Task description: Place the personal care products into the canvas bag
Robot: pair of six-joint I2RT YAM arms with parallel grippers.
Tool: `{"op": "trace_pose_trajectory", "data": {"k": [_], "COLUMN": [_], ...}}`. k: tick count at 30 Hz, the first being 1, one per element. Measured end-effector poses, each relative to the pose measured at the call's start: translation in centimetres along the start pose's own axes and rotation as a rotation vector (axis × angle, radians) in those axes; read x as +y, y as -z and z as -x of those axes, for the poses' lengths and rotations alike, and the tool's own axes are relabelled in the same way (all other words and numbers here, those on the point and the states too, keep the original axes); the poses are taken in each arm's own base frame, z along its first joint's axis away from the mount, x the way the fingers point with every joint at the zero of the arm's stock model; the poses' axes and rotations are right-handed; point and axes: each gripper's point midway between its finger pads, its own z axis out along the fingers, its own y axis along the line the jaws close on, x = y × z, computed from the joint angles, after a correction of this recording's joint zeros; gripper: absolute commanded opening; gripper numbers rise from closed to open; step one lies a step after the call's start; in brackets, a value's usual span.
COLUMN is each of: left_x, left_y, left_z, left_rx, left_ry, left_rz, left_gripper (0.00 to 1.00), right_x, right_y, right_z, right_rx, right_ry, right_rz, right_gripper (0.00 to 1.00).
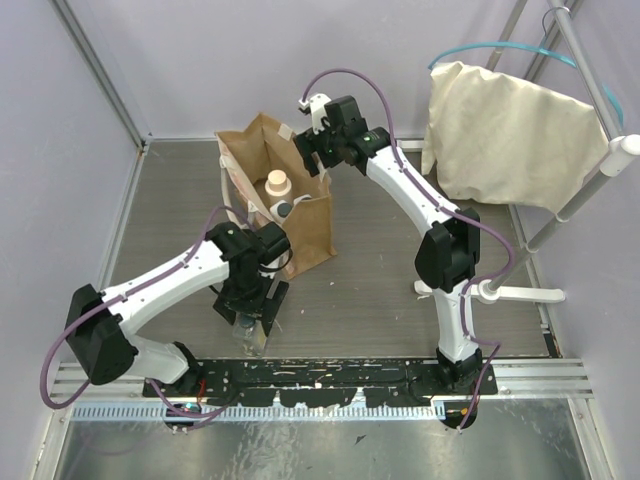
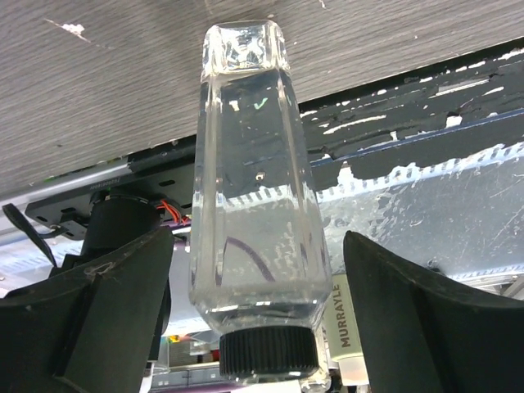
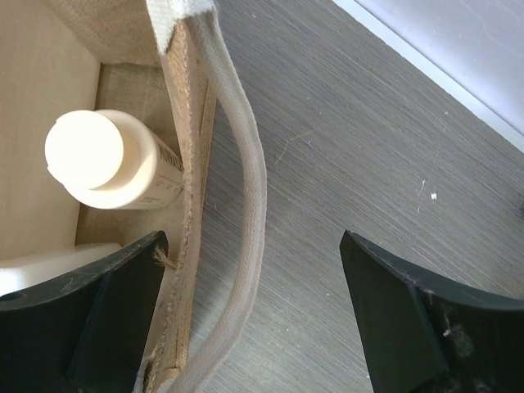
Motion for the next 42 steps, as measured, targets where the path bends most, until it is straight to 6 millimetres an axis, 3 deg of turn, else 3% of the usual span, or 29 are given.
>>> {"op": "trace_pose_trajectory", "data": {"k": [6,10,13,19,23,26,29,37,42], "left_x": [-0.4,-0.5,-0.3,-0.1,0.1,-0.1,-0.7,-2.3,-1.8], "left_y": [-0.9,-1.4,-1.7,-1.7,-1.6,-0.9,0.9,10.6,14.6], "left_z": [0.2,0.4,0.4,0.4,0.6,1.9,4.1,11.7,13.6], "left_rx": [0.015,0.031,0.047,0.048,0.044,0.012,-0.066,-0.339,-0.422], "left_ry": [0.001,0.003,0.004,0.003,-0.003,-0.024,-0.061,-0.161,-0.175], "left_rz": [-0.014,-0.007,0.009,0.024,0.035,0.049,0.048,0.043,0.046], "left_gripper": [0.76,0.6,0.44,0.01,0.0,0.0,0.0,0.0,0.0], "right_x": [-0.1,-0.1,0.0,0.0,0.0,0.0,0.0,0.0,0.0], "right_y": [-0.2,-0.2,-0.3,-0.3,-0.3,-0.3,-0.2,-0.1,-0.2], "right_z": [-0.6,-0.7,-1.0,-1.8,-1.9,-1.9,-1.8,-1.2,-1.3], "right_rx": [0.014,0.017,0.023,0.039,0.041,0.04,0.04,0.029,0.032], "right_ry": [0.002,0.001,0.001,-0.001,-0.002,-0.002,-0.002,-0.004,-0.009], "right_rz": [-0.006,-0.005,-0.004,-0.003,-0.003,-0.003,-0.003,-0.005,-0.004], "right_gripper": [0.92,0.92,0.92,0.92,0.92,0.92,0.92,0.92,0.92]}}
